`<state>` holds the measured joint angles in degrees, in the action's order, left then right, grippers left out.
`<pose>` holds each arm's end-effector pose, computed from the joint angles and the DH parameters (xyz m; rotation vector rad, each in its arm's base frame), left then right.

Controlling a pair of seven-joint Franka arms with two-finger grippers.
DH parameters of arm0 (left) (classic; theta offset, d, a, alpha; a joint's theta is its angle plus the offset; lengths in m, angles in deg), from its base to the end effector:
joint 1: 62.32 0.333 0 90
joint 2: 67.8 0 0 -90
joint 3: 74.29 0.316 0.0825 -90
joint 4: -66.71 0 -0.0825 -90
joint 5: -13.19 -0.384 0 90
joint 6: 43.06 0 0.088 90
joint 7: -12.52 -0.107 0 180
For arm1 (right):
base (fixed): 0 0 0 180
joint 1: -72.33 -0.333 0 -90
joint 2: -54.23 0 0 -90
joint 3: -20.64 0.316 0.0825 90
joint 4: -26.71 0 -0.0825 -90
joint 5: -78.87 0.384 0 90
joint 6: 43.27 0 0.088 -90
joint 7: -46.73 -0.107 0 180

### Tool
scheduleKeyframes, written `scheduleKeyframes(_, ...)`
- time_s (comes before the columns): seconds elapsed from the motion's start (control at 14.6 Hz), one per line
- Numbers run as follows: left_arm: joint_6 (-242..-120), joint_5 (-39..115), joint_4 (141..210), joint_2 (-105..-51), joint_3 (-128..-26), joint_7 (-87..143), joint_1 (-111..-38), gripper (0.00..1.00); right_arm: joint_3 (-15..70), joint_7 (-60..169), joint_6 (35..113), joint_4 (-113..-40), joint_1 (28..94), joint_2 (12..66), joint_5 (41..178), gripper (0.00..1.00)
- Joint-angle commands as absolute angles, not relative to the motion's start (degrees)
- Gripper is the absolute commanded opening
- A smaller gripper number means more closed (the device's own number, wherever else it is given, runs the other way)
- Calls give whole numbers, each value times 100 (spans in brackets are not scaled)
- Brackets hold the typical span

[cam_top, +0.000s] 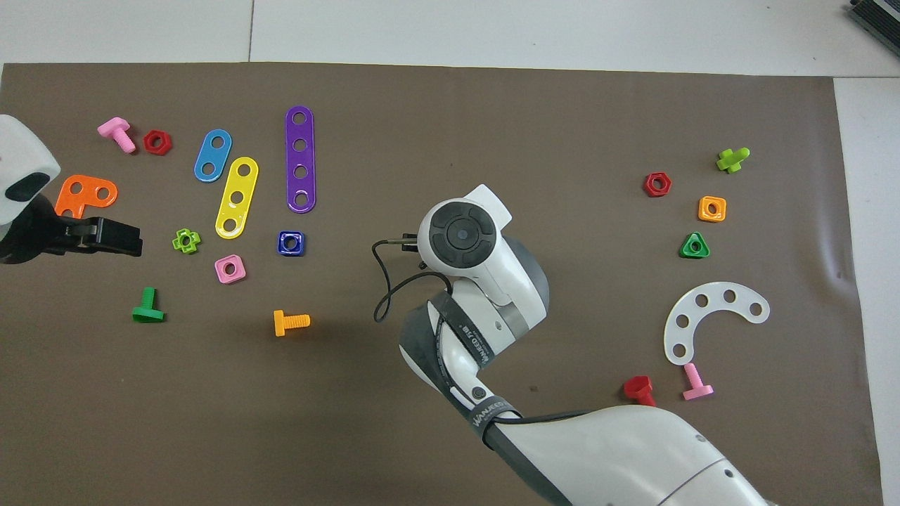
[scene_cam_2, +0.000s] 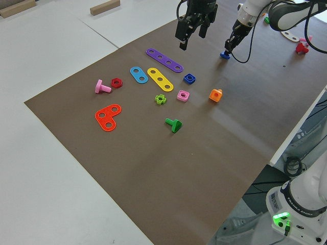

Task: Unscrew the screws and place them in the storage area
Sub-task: 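Carry the blue bolt with the right gripper beside the green triangle and release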

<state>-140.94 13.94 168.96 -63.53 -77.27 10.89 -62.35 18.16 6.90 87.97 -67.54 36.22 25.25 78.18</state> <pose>0.5375 -0.0304 0.5755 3.1301 -0.1237 -0.0031 0.5757 0.3871 0.3346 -3.0720 0.1445 -0.2009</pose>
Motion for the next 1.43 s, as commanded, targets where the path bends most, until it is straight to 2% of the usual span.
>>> scheduleKeyframes(0.0,-13939,1486,16910,-6235,-7745,1137,-6197,100,1871,971,8042,-6953,4138,3329,7728,0)
scheduleKeyframes(0.27,-13974,1486,16936,-6217,-7745,1137,-6197,100,1871,1989,7705,-7698,5122,4165,7737,0)
scheduleKeyframes(0.61,-14001,1486,16963,-6209,-7745,1120,-6206,100,1889,3572,8188,-8709,6256,4473,7991,0)
scheduleKeyframes(0.96,-13992,1486,16980,-6209,-7745,1067,-6197,100,1889,4207,9110,-9580,6696,4527,8282,0)
scheduleKeyframes(1.3,-14036,1486,17024,-6209,-7745,1058,-6206,100,1889,4401,9208,-9669,6873,4439,8282,0)
scheduleKeyframes(1.37,-14045,1486,17024,-6209,-7745,1058,-6206,100,1880,4383,9208,-9669,6864,4430,8282,17)
